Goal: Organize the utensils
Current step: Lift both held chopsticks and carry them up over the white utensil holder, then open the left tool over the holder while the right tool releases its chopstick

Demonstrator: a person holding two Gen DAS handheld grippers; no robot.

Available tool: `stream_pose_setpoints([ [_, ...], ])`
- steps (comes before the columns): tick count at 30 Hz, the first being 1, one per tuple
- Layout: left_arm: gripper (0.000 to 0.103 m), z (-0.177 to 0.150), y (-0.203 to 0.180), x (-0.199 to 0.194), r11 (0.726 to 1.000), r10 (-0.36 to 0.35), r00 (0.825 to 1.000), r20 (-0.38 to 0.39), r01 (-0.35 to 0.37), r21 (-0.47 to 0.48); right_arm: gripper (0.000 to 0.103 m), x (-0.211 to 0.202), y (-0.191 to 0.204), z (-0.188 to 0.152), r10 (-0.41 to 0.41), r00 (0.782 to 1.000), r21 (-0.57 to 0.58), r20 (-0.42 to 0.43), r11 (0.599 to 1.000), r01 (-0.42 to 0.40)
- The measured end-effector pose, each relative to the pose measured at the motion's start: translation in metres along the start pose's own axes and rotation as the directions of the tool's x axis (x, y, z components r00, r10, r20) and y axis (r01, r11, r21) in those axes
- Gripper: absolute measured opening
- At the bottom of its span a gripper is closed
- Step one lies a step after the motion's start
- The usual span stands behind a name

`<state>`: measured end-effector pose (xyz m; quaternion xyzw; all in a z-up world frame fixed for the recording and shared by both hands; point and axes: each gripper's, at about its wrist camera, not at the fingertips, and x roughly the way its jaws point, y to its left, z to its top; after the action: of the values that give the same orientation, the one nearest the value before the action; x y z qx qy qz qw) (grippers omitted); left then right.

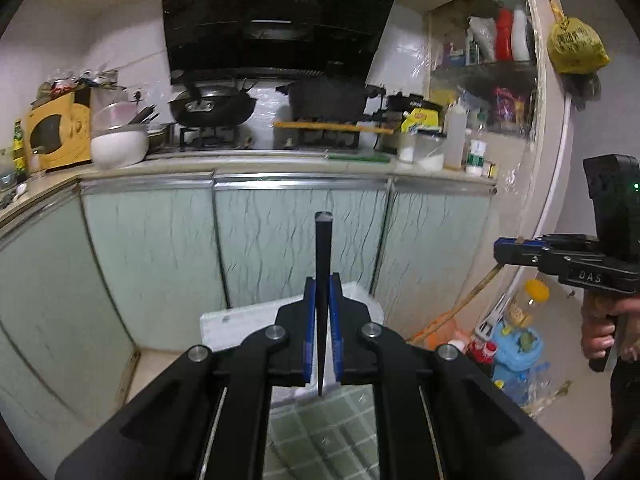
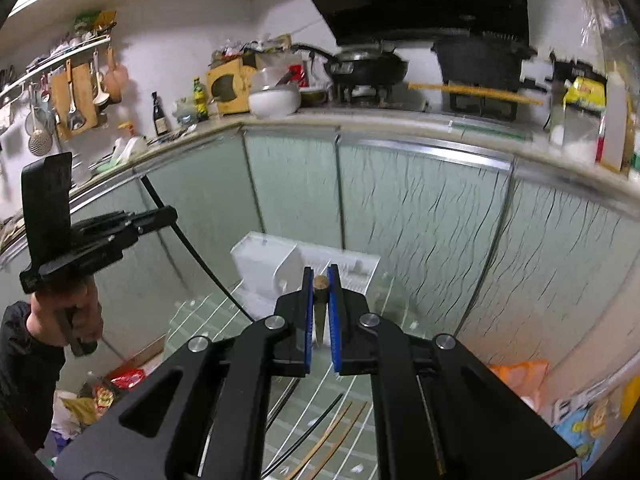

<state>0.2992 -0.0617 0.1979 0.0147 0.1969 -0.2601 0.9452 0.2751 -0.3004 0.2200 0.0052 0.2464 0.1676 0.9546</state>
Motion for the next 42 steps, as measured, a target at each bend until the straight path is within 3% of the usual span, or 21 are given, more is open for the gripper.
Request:
stream_pose_setpoints([
  [10, 0.008, 0.048, -0.022, 0.067, 0.999, -0.04, 0.999, -0.003, 0.04, 0.017, 0.006, 0.031, -0.015, 0.048, -0.03, 0.999, -0.024, 0.011, 0.999, 0.03],
  [21, 0.009, 0.01, -0.019, 0.124, 0.994, -0.075, 0.996, -0.055, 0.079, 0.08, 0.007, 0.104, -0.034, 0.015, -0.013, 0.998, -0.017, -0.066, 1.0, 0.012],
  [22, 0.021, 0.005, -0.017, 0.127, 0.994, -0.065, 0.996, -0.065, 0.071, 0.086, 0.01, 0.107, -0.036, 0.011, -0.011, 0.998, -0.016, -0.068, 1.0, 0.01],
  [23, 0.054, 0.001, -0.015, 0.128, 0.995, -0.04, 0.997, -0.071, 0.047, 0.087, 0.029, 0.109, -0.038, 0.007, -0.027, 0.998, -0.011, -0.065, 1.0, 0.026],
  [24, 0.073, -0.002, -0.012, 0.126, 0.996, -0.01, 0.998, -0.063, 0.016, 0.085, 0.061, 0.109, -0.04, 0.004, -0.046, 0.997, -0.006, -0.058, 0.999, 0.046],
  [25, 0.094, -0.004, -0.01, 0.123, 0.997, 0.006, 0.999, -0.048, -0.002, 0.082, 0.072, 0.107, -0.041, 0.001, -0.06, 0.997, -0.003, -0.043, 0.998, 0.06],
  [29, 0.099, -0.012, -0.005, 0.105, 0.995, 0.037, 0.999, -0.01, -0.036, 0.097, 0.095, 0.092, -0.039, -0.012, -0.085, 0.996, -0.006, 0.007, 0.996, 0.085],
  [34, 0.099, -0.025, -0.011, 0.077, 0.98, 0.115, 0.993, -0.001, -0.113, 0.163, 0.095, 0.073, -0.026, -0.027, -0.113, 0.993, -0.026, 0.015, 0.993, 0.114],
  [42, 0.099, -0.047, -0.018, 0.03, 0.968, 0.189, 0.982, 0.028, -0.191, 0.161, 0.095, 0.039, 0.007, -0.057, -0.145, 0.989, -0.078, 0.033, 0.986, 0.147],
])
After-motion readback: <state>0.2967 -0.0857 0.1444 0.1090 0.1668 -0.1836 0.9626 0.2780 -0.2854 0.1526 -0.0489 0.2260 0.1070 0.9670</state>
